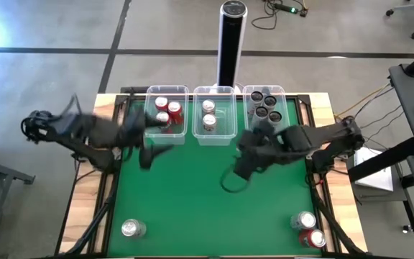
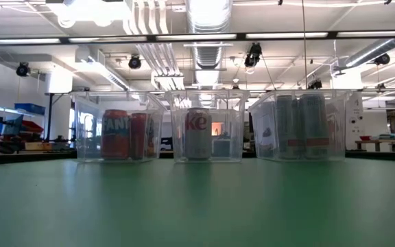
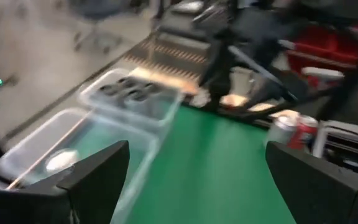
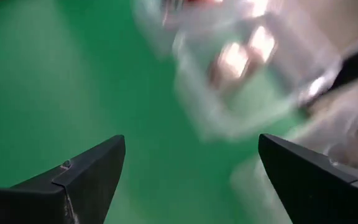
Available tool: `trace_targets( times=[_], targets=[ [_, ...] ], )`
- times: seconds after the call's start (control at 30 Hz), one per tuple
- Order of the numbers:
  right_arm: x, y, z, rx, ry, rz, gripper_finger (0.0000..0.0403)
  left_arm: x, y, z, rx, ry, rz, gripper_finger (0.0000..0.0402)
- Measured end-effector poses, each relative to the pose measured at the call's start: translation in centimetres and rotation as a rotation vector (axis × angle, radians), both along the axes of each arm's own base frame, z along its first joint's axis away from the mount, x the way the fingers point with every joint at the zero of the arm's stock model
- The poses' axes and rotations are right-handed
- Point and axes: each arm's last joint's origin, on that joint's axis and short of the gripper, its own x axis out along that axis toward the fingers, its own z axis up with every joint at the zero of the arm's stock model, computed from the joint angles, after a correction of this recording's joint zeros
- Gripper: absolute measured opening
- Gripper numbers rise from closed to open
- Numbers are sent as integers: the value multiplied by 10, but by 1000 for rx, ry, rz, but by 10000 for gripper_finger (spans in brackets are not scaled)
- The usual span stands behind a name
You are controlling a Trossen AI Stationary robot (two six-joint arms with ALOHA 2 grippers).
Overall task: Sort soda cans
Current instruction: Put the orange can into the top left transparent bin
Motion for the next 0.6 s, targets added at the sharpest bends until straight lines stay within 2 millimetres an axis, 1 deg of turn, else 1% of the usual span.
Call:
trace_targets(
  times=[0.07, 0.17, 0.3, 0.4, 0.5, 0.53, 0.6],
  targets=[
    [-11, 19, -5, 105, 40, -29, 364, 0, -21, -15, 47, -42, -44, 361],
    [-25, 52, -20, 243, 87, -79, 364, 3, -41, -35, 77, -100, -113, 361],
    [-52, 98, -38, 461, 208, -180, 364, 10, -53, -62, 73, -114, -166, 361],
    [-80, 129, -48, 597, 384, -234, 364, 13, -56, -79, 67, -97, -178, 361],
    [-110, 146, -53, 645, 604, -319, 364, 16, -58, -94, 58, -94, -177, 361],
    [-117, 149, -54, 662, 651, -335, 364, 17, -59, -97, 48, -102, -176, 361],
    [-129, 155, -53, 688, 680, -381, 364, 19, -60, -103, 36, -110, -173, 361]
  ],
)
